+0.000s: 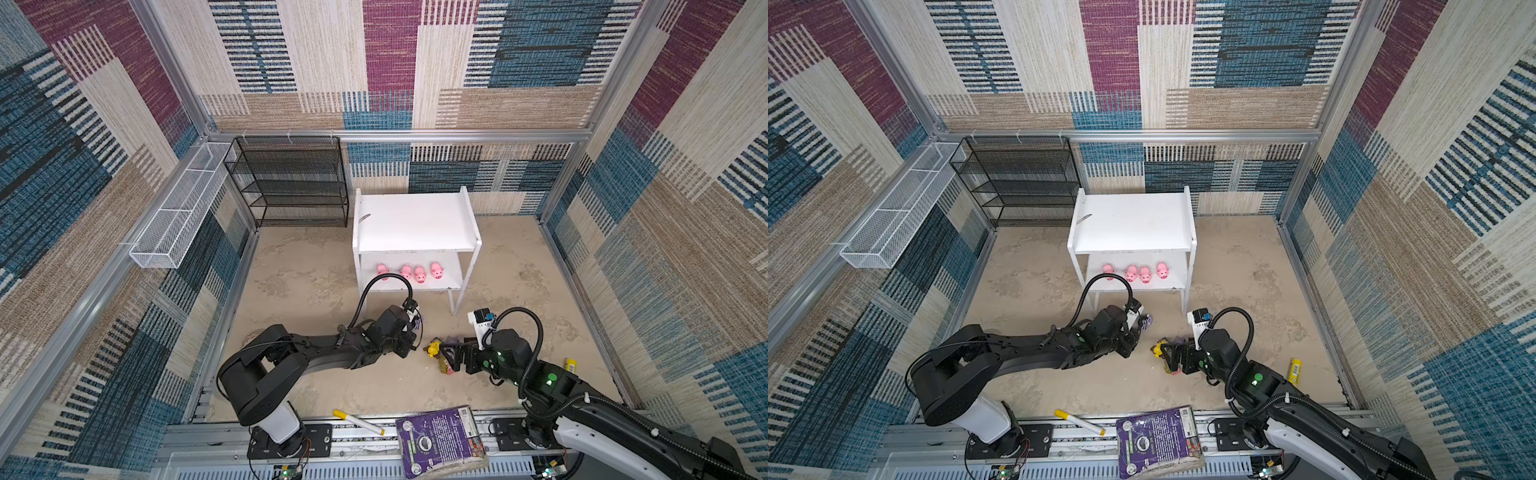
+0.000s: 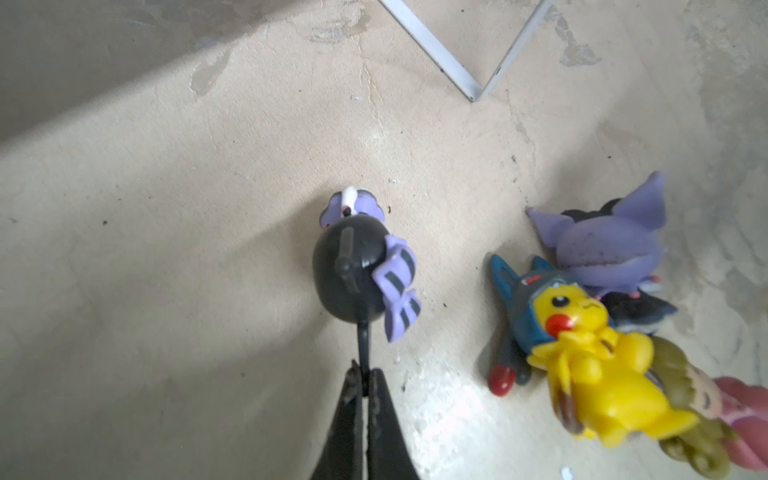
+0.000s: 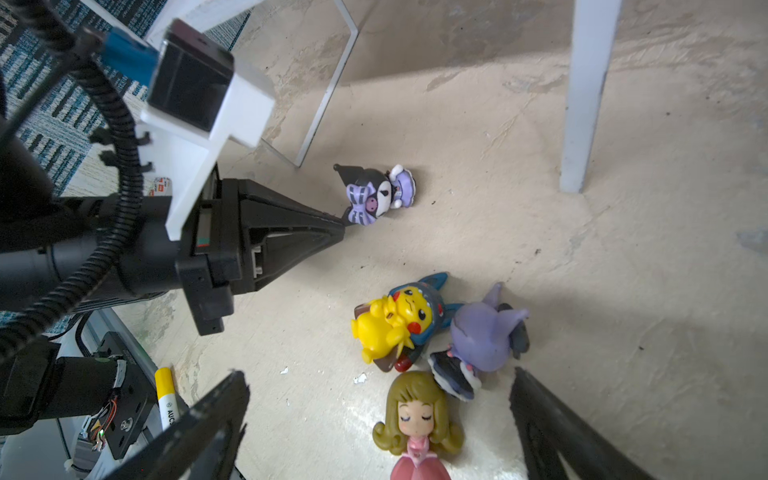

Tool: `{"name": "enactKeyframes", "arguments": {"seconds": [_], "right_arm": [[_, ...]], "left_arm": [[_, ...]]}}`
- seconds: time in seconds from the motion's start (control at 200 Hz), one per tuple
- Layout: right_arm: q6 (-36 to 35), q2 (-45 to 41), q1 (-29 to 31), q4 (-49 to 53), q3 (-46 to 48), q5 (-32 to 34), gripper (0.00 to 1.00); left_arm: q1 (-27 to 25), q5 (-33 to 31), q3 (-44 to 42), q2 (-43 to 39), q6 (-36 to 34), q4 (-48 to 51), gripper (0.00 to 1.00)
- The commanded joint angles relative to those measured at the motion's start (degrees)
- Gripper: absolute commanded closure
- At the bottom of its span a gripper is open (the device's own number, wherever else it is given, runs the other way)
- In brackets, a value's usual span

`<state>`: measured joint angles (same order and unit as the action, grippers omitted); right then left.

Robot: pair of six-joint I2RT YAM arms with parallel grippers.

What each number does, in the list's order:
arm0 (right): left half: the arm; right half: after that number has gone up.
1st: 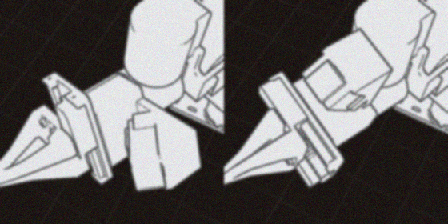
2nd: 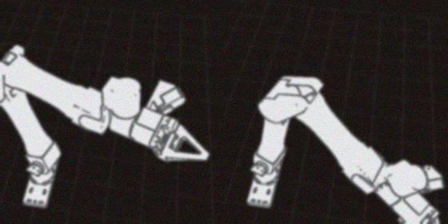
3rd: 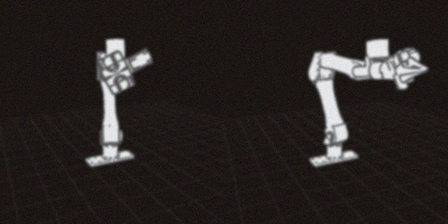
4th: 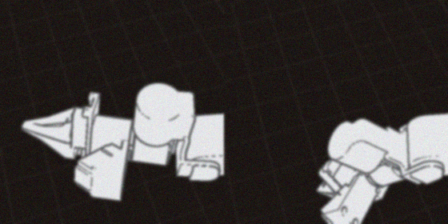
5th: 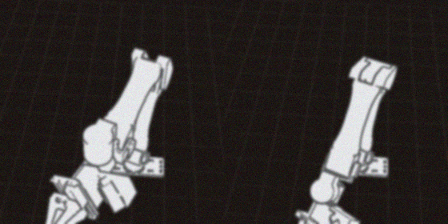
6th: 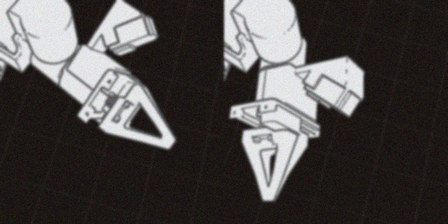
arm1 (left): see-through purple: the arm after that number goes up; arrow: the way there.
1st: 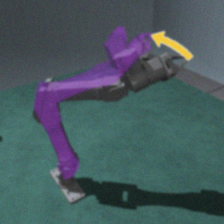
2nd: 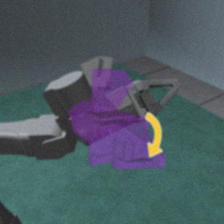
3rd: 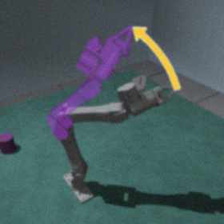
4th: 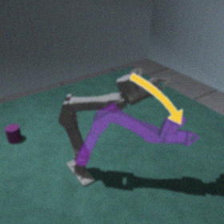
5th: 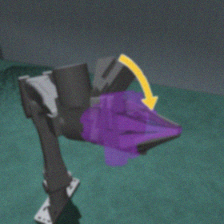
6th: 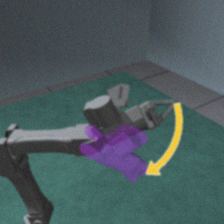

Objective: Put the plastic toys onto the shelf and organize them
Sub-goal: 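Lift the Kuromi figurine with the left gripper while the right gripper draws back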

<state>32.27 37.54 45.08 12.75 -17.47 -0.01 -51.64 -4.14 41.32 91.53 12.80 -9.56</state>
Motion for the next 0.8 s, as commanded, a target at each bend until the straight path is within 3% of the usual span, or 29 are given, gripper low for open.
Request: {"name": "enactKeyframes", "arguments": {"seconds": [0.0,0.205,0.501,0.586,0.691,0.791], "right_arm": [[-0.46,0.08,0.1,-2.03,0.16,-0.06,0.01],[-2.99,-0.15,0.1,-5.55,1.26,-2.68,0.01],[-15.26,-4.18,1.16,-13.7,2.47,-9.06,0.03],[-18.07,-6.35,2.08,-16.0,2.54,-11.61,0.04],[-20.49,-6.04,4.54,-18.16,2.37,-13.76,0.04],[-22.64,-3.05,8.17,-19.85,1.13,-13.9,0.04]], "left_arm": [[-0.12,1.57,-0.56,-2.48,-1.39,1.58,1.0],[-0.22,2.08,-1.91,-9.49,-0.43,6.87,1.0],[-3.66,3.26,0.64,-25.58,3.52,30.71,1.0],[-6.37,-0.13,3.12,-30.76,6.04,38.48,1.0],[-6.99,2.31,9.29,-33.36,6.45,47.99,1.0],[-7.0,5.15,17.27,-32.36,1.72,58.96,1.0]]}}
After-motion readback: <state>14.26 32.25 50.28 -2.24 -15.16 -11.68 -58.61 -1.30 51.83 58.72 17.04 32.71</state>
